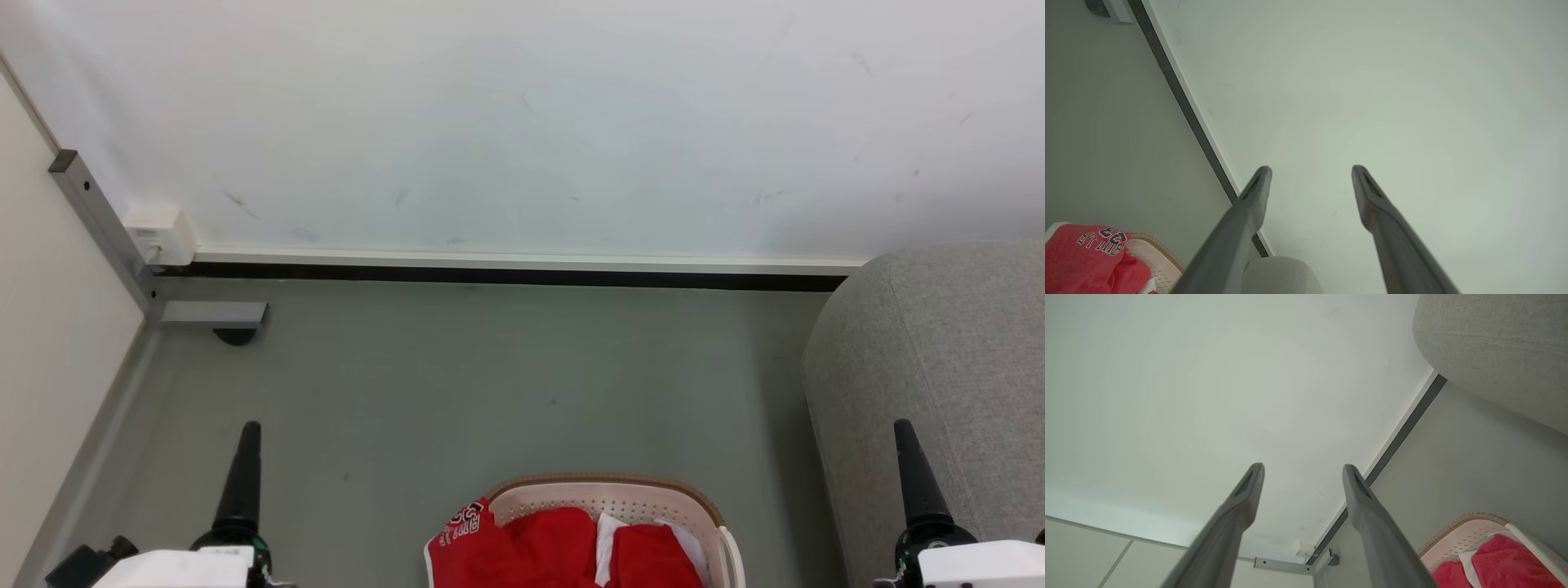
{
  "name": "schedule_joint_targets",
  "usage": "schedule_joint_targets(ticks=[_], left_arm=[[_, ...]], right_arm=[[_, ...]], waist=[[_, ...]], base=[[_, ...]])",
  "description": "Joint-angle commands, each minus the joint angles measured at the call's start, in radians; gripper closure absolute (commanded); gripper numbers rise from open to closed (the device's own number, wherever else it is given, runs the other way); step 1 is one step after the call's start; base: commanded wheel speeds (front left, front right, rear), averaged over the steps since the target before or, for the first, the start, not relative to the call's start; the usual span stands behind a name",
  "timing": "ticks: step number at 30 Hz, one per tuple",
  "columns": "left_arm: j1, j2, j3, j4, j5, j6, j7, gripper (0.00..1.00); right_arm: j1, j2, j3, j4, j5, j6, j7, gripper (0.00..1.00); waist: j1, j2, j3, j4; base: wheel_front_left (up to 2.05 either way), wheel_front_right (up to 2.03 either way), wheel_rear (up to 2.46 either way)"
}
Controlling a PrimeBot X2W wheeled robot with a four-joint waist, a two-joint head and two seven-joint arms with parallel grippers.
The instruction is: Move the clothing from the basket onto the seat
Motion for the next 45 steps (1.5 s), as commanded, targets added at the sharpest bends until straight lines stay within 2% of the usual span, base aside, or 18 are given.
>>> schedule_joint_targets(ticks=[1,6,11,21,32,45], left_arm=[[-0.01,0.007,0.0,-0.026,0.075,-0.003,-0.015,0.0],[-0.008,0.007,-0.003,-0.037,0.179,-0.003,-0.031,0.0],[-0.004,0.008,-0.01,-0.046,0.33,0.001,-0.05,0.0],[0.007,0.019,-0.049,-0.048,0.576,0.05,-0.084,0.0],[0.009,0.04,-0.087,-0.056,0.718,0.09,-0.12,0.0],[0.017,0.059,-0.125,-0.057,0.855,0.113,-0.155,0.0]], right_arm=[[-0.025,-0.01,0.013,-0.024,-0.076,0.0,-0.016,0.0],[-0.024,-0.011,0.029,-0.032,-0.156,0.0,-0.031,0.0],[-0.027,-0.013,0.058,-0.041,-0.272,-0.001,-0.05,0.0],[-0.033,-0.017,0.091,-0.03,-0.484,-0.001,-0.085,0.0],[-0.034,-0.014,0.109,-0.011,-0.659,-0.001,-0.119,0.0],[-0.038,-0.013,0.125,0.032,-0.805,-0.001,-0.156,0.0]], waist=[[0.0,0.0,-0.001,-0.001],[0.0,0.0,-0.002,-0.002],[0.0,0.0,-0.003,-0.003],[0.0,0.0,-0.004,-0.005],[0.0,0.0,-0.002,-0.004],[0.0,0.0,-0.003,-0.003]], base=[[0.0,0.0,0.0],[0.0,0.0,0.0],[0.0,0.0,0.0],[0.0,0.0,0.0],[0.0,0.0,0.0],[0.0,0.0,0.0]])
